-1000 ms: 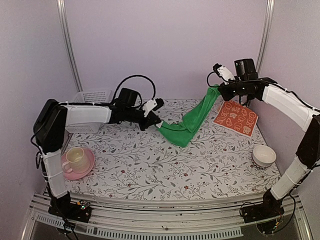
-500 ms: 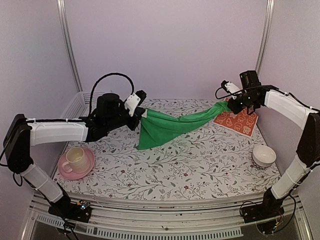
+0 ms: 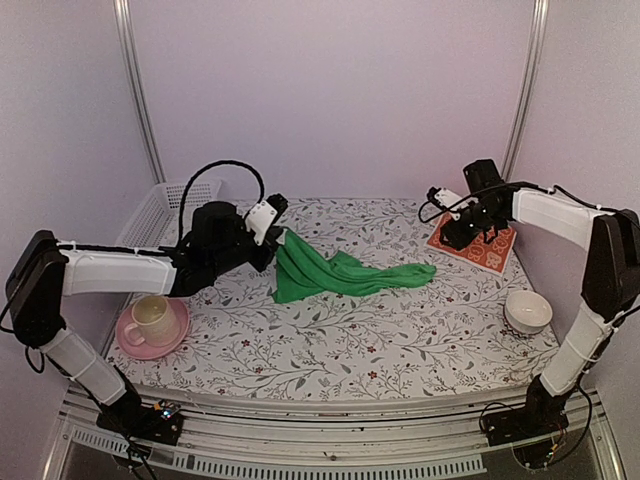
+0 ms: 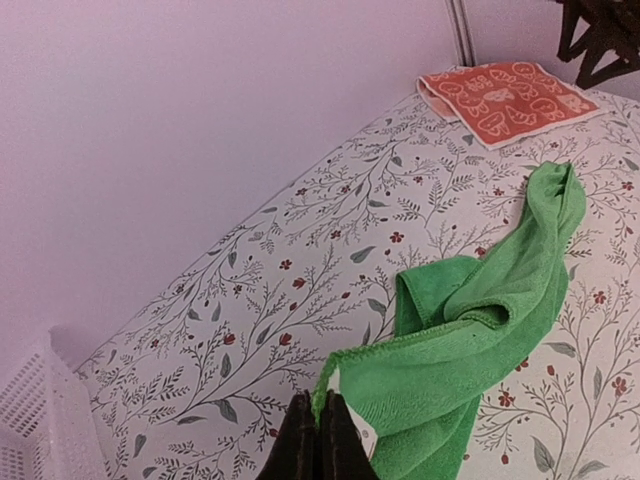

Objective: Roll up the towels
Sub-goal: Pass from the right arm to the left, then pick up the towel from the center of the board, then flatten out the towel at the center of the board.

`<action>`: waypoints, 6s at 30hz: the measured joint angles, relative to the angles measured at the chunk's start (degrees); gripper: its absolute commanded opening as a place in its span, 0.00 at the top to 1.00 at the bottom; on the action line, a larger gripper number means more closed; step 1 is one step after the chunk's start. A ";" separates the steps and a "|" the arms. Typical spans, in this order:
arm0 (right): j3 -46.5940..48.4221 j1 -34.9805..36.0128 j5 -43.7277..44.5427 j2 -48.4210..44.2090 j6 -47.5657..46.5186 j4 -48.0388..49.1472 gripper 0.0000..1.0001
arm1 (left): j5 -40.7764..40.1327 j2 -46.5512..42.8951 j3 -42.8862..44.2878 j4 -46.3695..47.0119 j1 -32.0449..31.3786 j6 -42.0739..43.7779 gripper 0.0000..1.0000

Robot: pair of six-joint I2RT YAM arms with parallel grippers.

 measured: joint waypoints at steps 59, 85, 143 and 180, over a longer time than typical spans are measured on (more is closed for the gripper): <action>-6.16 8.81 9.97 -11.72 -4.76 19.21 0.98 | -11.21 -7.06 4.35 14.08 -5.11 9.90 1.00; -16.63 14.88 -12.81 -9.62 -13.44 7.06 0.46 | -36.94 -0.79 -15.19 44.96 -10.16 24.87 1.00; -10.58 13.25 -22.45 8.37 -8.72 -6.25 0.74 | -37.27 3.43 -15.26 48.72 -11.82 27.61 1.00; -13.03 5.60 1.92 -36.37 -1.64 9.92 0.98 | -13.49 -28.26 -9.88 -7.85 -13.51 -2.08 1.00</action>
